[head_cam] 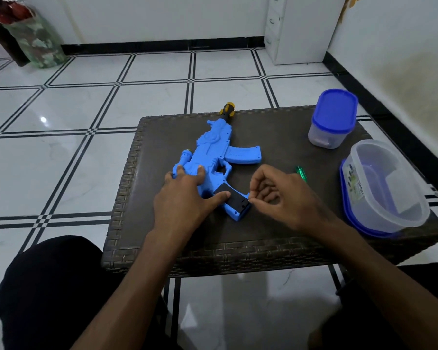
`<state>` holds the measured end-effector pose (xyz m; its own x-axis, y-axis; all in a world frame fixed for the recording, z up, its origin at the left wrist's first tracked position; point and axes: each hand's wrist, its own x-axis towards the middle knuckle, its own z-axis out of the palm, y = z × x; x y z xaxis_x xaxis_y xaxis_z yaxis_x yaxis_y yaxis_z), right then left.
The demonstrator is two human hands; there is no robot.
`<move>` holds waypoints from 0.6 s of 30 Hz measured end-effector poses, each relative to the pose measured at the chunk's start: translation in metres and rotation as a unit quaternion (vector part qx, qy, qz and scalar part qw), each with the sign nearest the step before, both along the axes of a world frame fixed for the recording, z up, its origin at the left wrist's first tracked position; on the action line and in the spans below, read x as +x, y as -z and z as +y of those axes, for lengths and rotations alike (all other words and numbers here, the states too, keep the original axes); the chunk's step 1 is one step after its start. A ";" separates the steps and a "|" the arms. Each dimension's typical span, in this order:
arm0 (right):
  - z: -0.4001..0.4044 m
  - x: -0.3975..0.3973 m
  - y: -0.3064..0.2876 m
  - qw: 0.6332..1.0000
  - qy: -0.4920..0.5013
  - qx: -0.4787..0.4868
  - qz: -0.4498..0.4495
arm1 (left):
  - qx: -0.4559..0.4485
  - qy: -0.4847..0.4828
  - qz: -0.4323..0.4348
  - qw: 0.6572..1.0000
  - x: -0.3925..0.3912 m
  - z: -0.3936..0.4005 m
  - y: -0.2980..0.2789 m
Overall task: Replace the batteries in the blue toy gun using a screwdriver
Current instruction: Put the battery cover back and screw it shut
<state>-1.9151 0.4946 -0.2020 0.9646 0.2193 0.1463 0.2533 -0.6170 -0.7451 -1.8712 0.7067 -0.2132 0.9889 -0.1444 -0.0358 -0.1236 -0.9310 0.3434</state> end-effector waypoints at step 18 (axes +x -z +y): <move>0.010 0.005 -0.009 0.977 -0.086 -0.190 -0.049 | 0.008 -0.006 -0.010 1.000 0.002 0.000 0.005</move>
